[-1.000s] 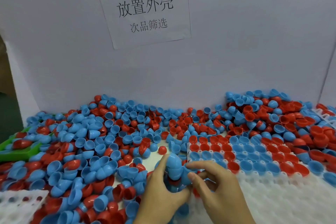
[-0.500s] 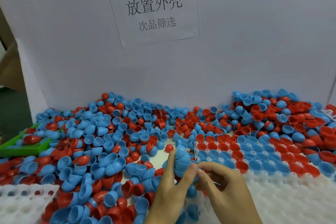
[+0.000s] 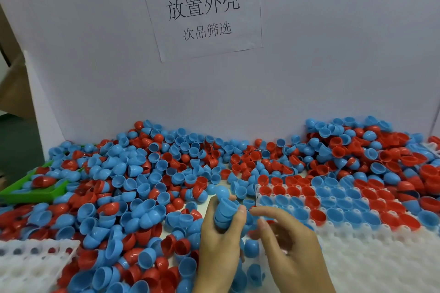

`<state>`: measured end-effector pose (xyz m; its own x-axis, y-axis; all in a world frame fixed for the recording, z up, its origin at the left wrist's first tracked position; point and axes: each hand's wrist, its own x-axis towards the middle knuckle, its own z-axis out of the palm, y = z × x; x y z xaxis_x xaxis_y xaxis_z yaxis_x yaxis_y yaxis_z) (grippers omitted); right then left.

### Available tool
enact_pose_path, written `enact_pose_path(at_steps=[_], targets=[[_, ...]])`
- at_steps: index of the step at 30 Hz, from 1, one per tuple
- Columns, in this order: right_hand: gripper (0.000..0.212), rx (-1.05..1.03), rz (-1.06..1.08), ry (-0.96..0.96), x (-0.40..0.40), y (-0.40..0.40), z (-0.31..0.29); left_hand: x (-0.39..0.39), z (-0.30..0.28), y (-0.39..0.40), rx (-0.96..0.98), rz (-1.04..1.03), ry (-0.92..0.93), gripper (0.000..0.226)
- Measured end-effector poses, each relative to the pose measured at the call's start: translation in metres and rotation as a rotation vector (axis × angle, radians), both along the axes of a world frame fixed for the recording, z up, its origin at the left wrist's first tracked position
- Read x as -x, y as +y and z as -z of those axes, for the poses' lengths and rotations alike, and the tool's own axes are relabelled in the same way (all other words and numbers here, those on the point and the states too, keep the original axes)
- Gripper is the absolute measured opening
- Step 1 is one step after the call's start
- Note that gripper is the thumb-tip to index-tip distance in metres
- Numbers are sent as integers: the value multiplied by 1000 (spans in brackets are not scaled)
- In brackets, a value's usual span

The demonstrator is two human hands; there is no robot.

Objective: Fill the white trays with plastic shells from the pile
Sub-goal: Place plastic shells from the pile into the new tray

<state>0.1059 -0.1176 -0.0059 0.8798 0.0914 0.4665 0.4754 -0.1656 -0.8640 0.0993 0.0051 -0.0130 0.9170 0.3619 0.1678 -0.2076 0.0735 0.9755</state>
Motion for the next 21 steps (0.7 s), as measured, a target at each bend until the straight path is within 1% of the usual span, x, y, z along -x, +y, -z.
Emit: enact_pose_path(at_steps=[1, 2, 3, 6, 7, 8, 10, 12, 14, 16, 17, 18, 20, 21], targets=[[33, 2, 46, -28, 0, -1, -2, 1, 0, 0, -20, 0, -3, 34], [33, 4, 74, -58, 0, -2, -3, 2, -1, 0, -47, 14, -5, 34], [36, 12, 73, -71, 0, -4, -5, 2, 0, -2, -85, 49, -1, 36], [64, 99, -73, -18, 2, -7, -11, 4, -1, -6, -246, 166, -8, 46], [66, 123, -134, -11, 2, -8, -12, 5, -2, -7, -294, 187, -13, 48], [62, 128, -176, -16, 1, -10, -13, 6, -2, -8, -332, 207, -12, 50], [54, 83, -196, 3, -1, -15, -15, 7, -3, -7, -370, 245, -25, 46], [47, -30, -221, 76, -3, -18, -15, 7, -5, -6, -358, 278, -30, 40], [45, -154, -260, 149, -4, -19, -16, 7, -9, -4, -337, 291, -33, 35], [44, -212, -260, 179, -6, -20, -14, 6, -10, -3, -349, 290, -26, 31], [40, -194, -243, 175, -6, -20, -14, 6, -10, -3, -368, 290, -20, 29], [37, -131, -202, 141, -6, -20, -14, 6, -9, -2, -389, 289, -17, 29], [45, 76, -90, 6, -5, -19, -13, 6, -6, -2, -419, 271, -9, 33], [49, 135, -56, -51, -5, -18, -13, 6, -5, -2, -432, 259, -1, 35]])
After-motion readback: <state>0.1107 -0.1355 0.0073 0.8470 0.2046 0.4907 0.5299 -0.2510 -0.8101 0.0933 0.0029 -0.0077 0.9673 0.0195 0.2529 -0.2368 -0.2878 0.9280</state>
